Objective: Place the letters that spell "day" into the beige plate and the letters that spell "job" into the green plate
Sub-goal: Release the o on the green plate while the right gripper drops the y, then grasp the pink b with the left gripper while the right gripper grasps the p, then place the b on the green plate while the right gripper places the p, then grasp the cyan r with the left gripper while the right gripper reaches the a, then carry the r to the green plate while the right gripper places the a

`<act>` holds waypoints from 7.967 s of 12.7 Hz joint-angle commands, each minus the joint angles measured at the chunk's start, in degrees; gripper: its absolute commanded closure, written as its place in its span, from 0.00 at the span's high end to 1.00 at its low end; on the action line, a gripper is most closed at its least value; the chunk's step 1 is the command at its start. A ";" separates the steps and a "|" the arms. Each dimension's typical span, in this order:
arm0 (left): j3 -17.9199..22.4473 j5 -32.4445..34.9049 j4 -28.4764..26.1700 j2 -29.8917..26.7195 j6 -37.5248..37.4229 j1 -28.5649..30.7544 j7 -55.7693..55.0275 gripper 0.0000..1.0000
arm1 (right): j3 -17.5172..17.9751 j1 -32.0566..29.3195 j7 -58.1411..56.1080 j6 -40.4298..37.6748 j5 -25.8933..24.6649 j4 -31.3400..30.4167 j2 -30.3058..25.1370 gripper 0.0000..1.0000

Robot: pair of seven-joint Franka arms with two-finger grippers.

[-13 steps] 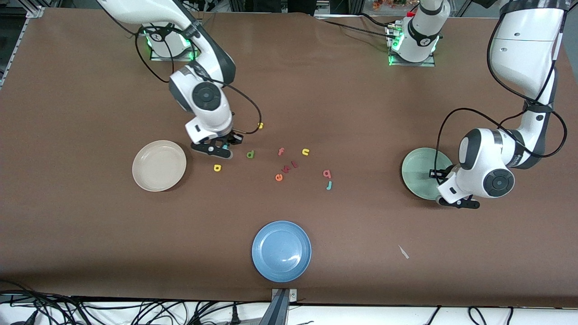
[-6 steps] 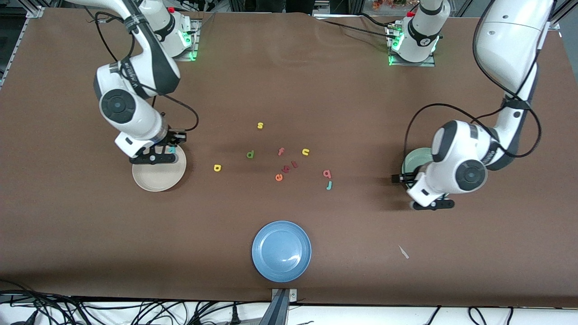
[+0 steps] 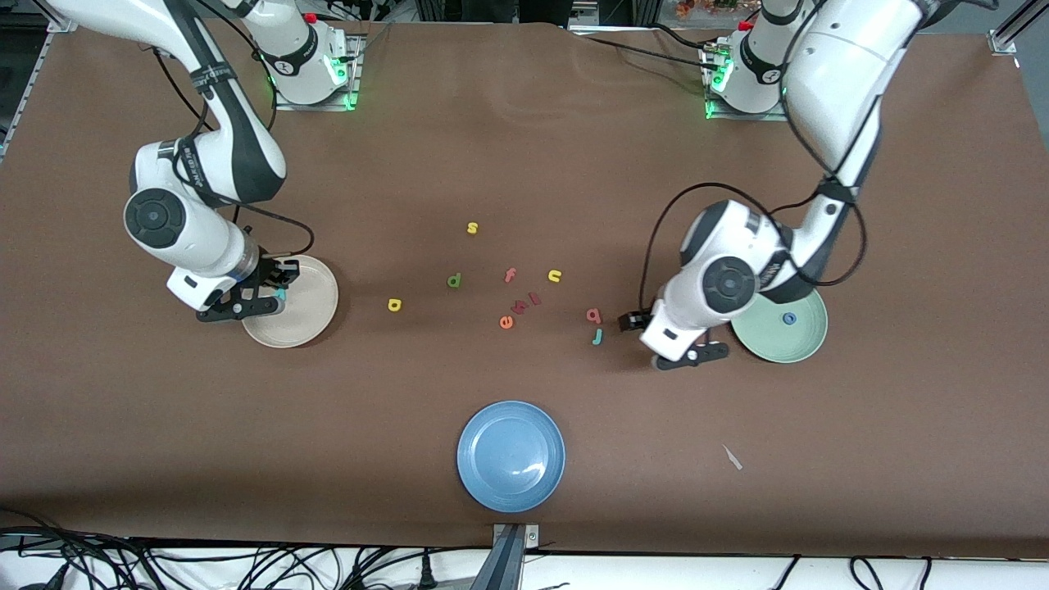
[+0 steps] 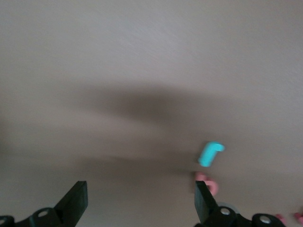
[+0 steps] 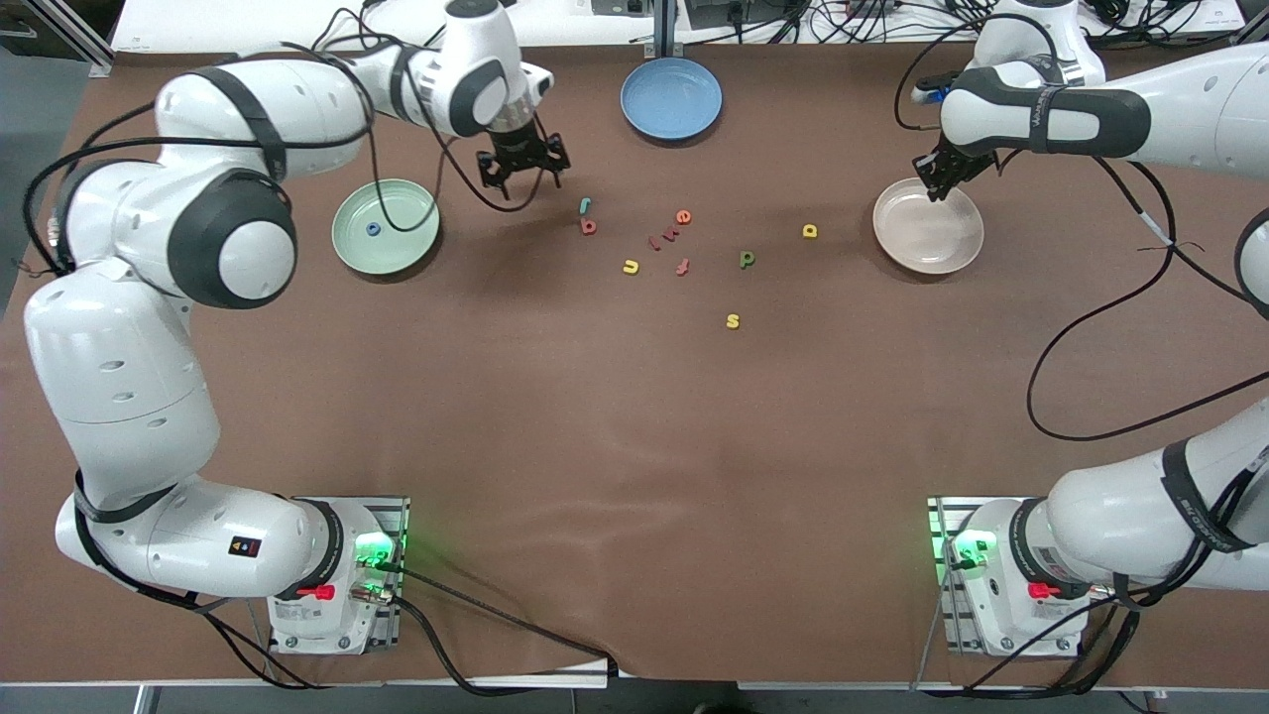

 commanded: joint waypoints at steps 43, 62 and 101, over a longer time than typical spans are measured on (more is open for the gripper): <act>1.41 3.86 5.46 -0.48 -8.50 0.49 0.24 0.00 | 4.18 18.08 46.50 4.18 -7.06 6.46 9.99 0.00; -4.20 1.84 2.29 -3.66 -18.47 18.19 24.76 1.00 | 3.91 -0.49 6.98 -3.24 2.79 0.22 0.21 0.67; 4.13 2.97 11.26 11.82 6.24 -8.89 -11.24 0.37 | 0.31 0.77 -5.18 -8.07 -0.72 0.66 -2.60 0.04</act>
